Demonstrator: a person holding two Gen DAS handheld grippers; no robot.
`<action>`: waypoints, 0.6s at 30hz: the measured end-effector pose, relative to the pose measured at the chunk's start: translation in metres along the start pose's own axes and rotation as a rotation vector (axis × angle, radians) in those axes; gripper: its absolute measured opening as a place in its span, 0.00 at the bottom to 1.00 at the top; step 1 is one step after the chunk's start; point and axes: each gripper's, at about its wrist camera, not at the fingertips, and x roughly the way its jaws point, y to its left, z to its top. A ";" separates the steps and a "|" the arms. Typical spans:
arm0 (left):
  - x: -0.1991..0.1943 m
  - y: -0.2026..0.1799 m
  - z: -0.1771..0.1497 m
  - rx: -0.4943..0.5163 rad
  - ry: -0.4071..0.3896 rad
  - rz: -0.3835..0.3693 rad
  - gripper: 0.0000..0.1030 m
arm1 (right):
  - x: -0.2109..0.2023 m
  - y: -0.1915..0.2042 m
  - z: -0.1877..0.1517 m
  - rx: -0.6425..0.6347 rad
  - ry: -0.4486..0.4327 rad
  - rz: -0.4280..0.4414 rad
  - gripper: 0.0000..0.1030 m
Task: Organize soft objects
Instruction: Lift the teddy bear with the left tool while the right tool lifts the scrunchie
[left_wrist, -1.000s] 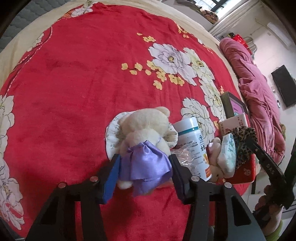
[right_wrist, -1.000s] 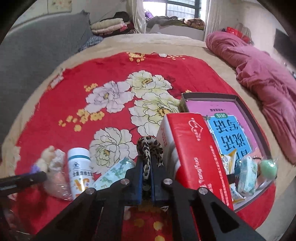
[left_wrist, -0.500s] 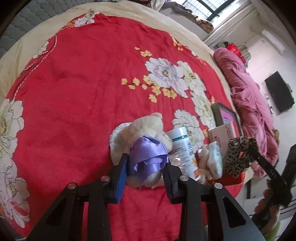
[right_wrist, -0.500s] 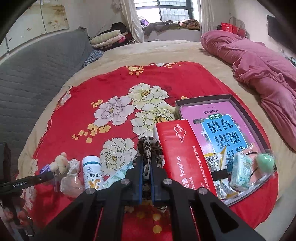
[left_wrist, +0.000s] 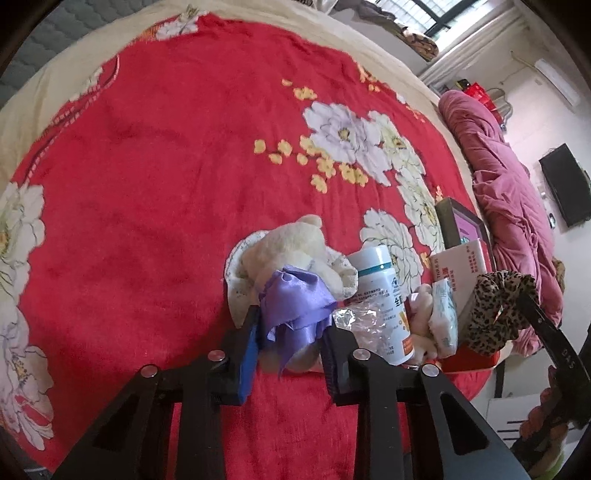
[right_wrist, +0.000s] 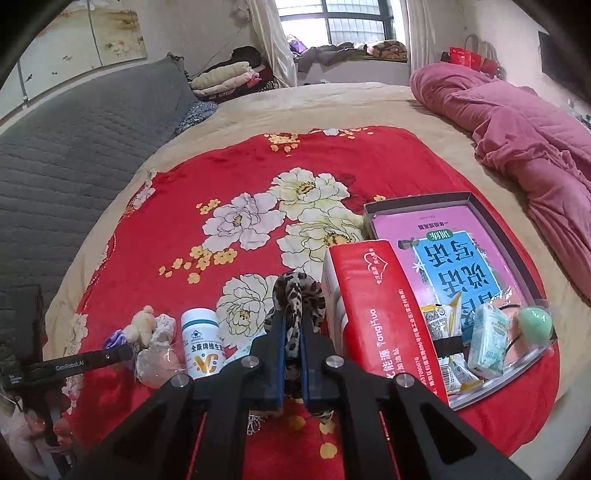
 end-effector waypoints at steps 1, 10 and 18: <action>-0.004 -0.001 0.000 0.003 -0.011 -0.004 0.28 | -0.002 0.000 0.001 0.000 -0.003 0.003 0.06; -0.041 -0.027 0.001 0.076 -0.076 -0.001 0.28 | -0.021 -0.001 0.008 0.008 -0.045 0.013 0.06; -0.070 -0.066 0.000 0.150 -0.127 -0.017 0.28 | -0.046 -0.006 0.012 0.019 -0.093 0.024 0.06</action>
